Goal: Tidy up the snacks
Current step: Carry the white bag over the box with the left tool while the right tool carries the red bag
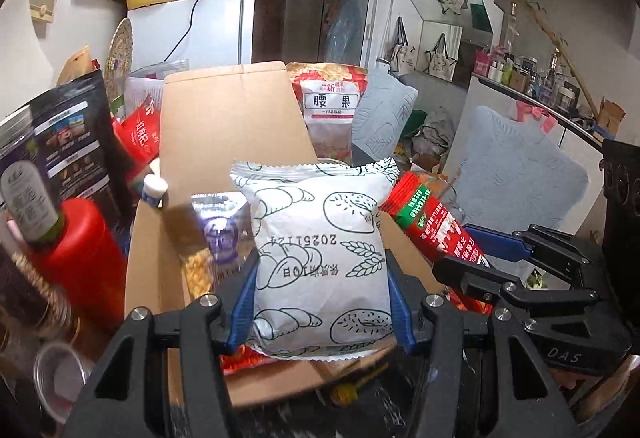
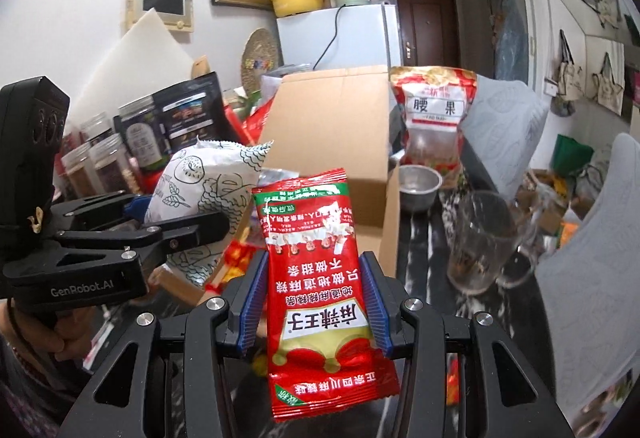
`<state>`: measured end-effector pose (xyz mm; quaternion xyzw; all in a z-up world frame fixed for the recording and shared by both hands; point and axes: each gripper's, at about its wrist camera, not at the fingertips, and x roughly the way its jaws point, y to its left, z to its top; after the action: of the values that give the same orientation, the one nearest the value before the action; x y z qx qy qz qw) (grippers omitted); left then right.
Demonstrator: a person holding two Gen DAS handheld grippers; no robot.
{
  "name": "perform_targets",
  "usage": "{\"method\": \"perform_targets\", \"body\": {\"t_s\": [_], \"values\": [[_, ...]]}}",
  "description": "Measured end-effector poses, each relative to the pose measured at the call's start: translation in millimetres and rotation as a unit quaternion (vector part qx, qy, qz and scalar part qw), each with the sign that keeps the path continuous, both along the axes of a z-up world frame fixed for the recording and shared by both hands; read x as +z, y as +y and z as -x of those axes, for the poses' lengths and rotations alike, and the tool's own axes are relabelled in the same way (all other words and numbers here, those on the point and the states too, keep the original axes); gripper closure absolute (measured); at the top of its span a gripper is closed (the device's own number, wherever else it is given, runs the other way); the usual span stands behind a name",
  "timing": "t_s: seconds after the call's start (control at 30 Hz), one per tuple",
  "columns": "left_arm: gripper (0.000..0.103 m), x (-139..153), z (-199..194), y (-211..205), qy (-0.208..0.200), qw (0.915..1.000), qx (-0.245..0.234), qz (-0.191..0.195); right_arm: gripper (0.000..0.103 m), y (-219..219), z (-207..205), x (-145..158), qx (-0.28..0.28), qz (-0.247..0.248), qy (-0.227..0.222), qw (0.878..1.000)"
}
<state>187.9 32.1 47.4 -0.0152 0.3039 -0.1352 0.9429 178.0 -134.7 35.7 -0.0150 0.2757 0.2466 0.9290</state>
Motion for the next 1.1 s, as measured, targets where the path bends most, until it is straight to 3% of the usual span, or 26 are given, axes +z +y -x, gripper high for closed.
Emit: {"method": "perform_targets", "body": {"t_s": [0.43,0.7,1.1], "values": [[0.048,-0.4,-56.6,23.2,-0.013,0.9988,0.044,-0.016,0.058,20.4,-53.1,2.0,0.007,0.008,-0.004,1.0],[0.048,-22.8,-83.3,37.8,0.016,0.9962,0.077,-0.039,0.058,33.9,-82.1,-9.7,0.015,0.022,0.003,1.0],[0.048,-58.6,-107.8,35.8,0.078,0.9896,0.097,-0.072,0.058,42.7,-111.8,-39.0,0.026,0.023,0.058,0.998]]}}
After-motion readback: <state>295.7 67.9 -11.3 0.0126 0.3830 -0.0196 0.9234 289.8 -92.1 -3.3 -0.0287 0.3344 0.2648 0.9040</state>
